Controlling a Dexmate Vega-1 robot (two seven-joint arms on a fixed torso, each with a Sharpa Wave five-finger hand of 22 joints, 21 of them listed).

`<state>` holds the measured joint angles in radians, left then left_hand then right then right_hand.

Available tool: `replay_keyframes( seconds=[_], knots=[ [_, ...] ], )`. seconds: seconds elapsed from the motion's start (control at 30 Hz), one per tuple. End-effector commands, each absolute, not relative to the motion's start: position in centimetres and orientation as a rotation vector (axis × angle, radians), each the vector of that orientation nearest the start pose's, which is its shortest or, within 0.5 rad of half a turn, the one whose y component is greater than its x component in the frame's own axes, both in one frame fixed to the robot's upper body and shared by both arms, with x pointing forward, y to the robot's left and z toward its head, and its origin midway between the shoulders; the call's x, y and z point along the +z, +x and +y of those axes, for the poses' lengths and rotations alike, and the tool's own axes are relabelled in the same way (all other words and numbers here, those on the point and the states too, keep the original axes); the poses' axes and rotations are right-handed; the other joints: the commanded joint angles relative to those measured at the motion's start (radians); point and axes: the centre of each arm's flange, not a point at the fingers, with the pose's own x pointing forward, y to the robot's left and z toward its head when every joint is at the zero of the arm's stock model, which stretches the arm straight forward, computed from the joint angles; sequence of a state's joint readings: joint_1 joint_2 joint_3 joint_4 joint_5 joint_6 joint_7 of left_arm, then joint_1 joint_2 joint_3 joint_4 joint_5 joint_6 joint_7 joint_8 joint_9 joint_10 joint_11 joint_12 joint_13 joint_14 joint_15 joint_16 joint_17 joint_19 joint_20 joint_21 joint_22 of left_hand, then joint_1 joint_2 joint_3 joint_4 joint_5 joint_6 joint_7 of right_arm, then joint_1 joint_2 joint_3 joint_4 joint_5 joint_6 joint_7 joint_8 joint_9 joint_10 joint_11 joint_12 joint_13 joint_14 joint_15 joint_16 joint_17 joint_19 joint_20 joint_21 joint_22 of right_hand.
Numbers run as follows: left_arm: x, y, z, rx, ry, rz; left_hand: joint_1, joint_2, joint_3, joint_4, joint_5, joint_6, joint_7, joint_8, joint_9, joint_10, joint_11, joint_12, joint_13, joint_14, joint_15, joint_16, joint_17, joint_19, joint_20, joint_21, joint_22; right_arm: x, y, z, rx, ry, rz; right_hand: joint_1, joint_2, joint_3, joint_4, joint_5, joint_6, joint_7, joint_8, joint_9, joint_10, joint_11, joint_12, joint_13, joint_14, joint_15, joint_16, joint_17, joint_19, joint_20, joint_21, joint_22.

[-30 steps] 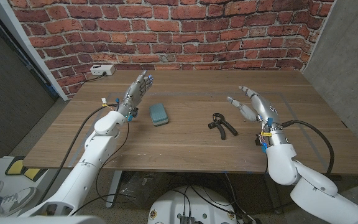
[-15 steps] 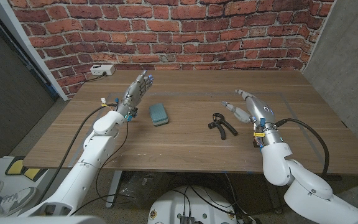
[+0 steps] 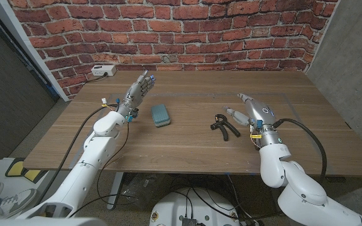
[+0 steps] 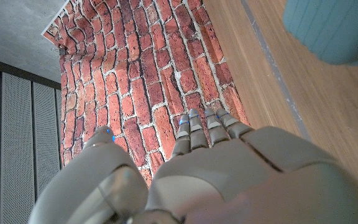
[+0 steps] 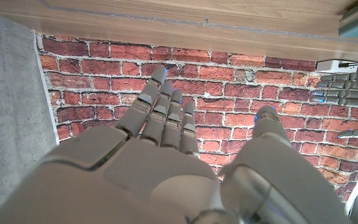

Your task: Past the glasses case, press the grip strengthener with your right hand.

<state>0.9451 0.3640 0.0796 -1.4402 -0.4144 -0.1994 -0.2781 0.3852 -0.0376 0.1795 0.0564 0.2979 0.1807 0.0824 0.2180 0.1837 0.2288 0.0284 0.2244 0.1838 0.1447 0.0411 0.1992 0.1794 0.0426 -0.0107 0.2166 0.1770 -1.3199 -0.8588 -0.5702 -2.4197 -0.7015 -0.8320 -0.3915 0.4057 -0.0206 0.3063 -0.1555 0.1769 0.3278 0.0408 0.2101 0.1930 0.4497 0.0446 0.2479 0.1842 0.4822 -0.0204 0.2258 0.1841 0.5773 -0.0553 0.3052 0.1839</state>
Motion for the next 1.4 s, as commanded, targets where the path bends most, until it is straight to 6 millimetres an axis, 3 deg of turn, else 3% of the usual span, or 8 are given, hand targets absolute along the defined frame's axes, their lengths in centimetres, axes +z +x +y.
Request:
replay_keyframes(
  seconds=[0.03, 0.3, 0.97, 1.4],
  knots=[
    [-0.5, 62.4, 29.8, -0.319, 0.050, -0.679, 0.006, 0.001, 0.000, -0.001, -0.003, 0.006, 0.002, -0.001, 0.003, 0.006, -0.001, -0.004, 0.005, 0.006, -0.004, -0.005, 0.001, 0.006, 0.008, -0.006, 0.003, -5.8, 42.9, -18.6, -0.415, -1.301, -0.497, 0.010, -0.006, 0.001, 0.008, 0.007, 0.020, -0.006, 0.004, 0.004, 0.036, -0.001, 0.014, 0.002, 0.032, 0.002, 0.007, 0.002, 0.028, -0.013, 0.009, 0.006],
    [-0.4, 62.7, 29.8, -0.323, 0.028, -0.691, 0.006, 0.002, -0.001, 0.000, -0.005, 0.008, 0.000, -0.002, 0.003, 0.007, 0.000, -0.005, 0.005, 0.007, -0.003, -0.006, 0.002, 0.006, 0.009, -0.007, 0.003, -5.8, 43.0, -17.9, -0.408, -1.330, -0.461, 0.010, -0.012, -0.001, 0.009, 0.006, 0.037, -0.004, 0.008, 0.004, 0.064, -0.004, 0.020, 0.003, 0.048, 0.003, 0.003, 0.002, 0.043, -0.007, 0.012, 0.006],
    [-0.8, 62.1, 30.0, -0.308, 0.027, -0.687, 0.008, 0.004, -0.003, 0.000, -0.008, 0.010, -0.002, -0.005, 0.004, 0.009, -0.004, -0.009, 0.005, 0.010, -0.004, -0.007, 0.002, 0.006, 0.013, -0.008, 0.003, -6.4, 44.5, -17.0, -0.332, -1.414, -0.365, 0.018, -0.016, 0.000, 0.009, 0.007, 0.037, -0.002, 0.003, 0.004, 0.060, -0.010, 0.012, 0.004, 0.046, 0.006, -0.011, 0.001, 0.046, -0.002, 0.007, 0.005],
    [-1.0, 61.8, 30.1, -0.313, 0.031, -0.680, 0.009, 0.005, -0.005, 0.000, -0.010, 0.011, -0.006, -0.007, 0.004, 0.012, -0.006, -0.009, 0.005, 0.012, -0.005, -0.007, 0.002, 0.003, 0.015, -0.010, 0.003, -7.4, 44.7, -16.1, -0.414, -1.455, -0.251, 0.031, -0.011, 0.007, 0.006, 0.008, 0.029, -0.004, -0.002, 0.004, 0.060, -0.022, 0.008, 0.005, 0.047, 0.005, -0.020, 0.002, 0.041, -0.004, 0.002, 0.004]
  ],
)
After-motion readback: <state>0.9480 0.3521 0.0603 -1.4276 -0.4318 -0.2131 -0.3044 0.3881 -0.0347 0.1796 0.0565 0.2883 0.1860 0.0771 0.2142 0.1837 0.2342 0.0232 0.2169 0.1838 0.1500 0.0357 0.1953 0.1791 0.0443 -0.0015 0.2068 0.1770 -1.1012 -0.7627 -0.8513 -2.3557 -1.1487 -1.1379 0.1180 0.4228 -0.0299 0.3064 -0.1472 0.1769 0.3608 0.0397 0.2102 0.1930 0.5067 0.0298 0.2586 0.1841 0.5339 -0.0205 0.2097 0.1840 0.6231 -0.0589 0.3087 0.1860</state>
